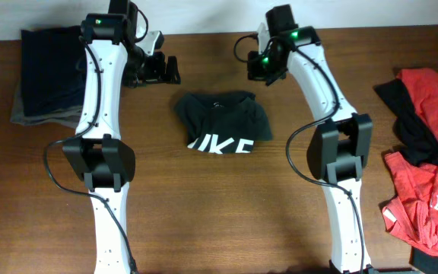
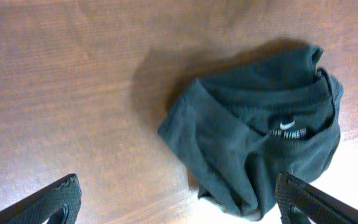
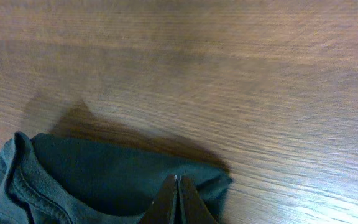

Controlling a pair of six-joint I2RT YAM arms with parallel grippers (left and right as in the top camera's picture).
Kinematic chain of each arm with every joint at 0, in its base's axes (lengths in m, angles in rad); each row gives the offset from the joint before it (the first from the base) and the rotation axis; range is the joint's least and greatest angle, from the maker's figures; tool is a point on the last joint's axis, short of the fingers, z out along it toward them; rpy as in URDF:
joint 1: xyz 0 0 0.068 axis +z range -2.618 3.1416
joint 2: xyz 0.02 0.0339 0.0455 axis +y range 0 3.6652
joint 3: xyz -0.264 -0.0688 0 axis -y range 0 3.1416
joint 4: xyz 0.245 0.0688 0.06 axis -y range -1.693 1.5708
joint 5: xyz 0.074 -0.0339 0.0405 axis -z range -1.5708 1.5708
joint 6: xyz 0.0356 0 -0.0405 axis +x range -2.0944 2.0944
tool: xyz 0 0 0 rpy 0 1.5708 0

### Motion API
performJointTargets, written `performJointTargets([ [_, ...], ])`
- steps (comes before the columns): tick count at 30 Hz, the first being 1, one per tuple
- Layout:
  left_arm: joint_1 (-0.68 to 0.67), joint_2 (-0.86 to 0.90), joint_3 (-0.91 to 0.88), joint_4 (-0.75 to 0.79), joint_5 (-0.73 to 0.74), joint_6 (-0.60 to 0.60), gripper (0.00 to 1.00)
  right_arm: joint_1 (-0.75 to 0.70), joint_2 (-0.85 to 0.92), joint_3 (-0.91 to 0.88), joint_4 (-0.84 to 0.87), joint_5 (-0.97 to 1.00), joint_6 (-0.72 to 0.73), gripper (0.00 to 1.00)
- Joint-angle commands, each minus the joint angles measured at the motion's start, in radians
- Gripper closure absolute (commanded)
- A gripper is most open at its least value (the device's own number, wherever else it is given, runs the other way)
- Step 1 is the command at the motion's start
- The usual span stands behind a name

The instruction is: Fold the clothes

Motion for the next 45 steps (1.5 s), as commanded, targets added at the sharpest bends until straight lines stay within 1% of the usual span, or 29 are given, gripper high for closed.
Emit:
performJointTargets([
  [1, 0.000, 0.011, 0.005, 0.031, 0.015, 0.018, 0.01, 0.031, 0.014, -0.024, 0.007, -0.016, 0.018, 0.96],
  [5, 0.000, 0.011, 0.005, 0.053, 0.015, 0.018, 0.01, 0.050, 0.014, -0.067, 0.023, -0.012, 0.014, 0.96],
  [13, -0.002, 0.011, 0.005, 0.047, 0.015, 0.018, 0.01, 0.063, 0.014, -0.132, 0.034, -0.013, 0.015, 0.96],
  [28, -0.002, 0.011, 0.005, 0.046, 0.015, 0.018, 0.01, 0.077, 0.014, -0.168, -0.083, -0.021, 0.014, 0.96],
  [36, -0.002, 0.011, 0.005, 0.027, 0.014, 0.018, 0.01, 0.114, 0.014, -0.235, -0.173, -0.021, 0.015, 0.96],
  [43, -0.002, 0.011, 0.005, 0.027, 0.014, 0.019, 0.01, 0.123, 0.013, -0.235, -0.363, -0.021, 0.016, 0.96],
  [45, -0.002, 0.011, 0.005, 0.027, 0.014, 0.019, 0.01, 0.122, 0.006, -0.235, -0.414, -0.021, 0.038, 0.96],
])
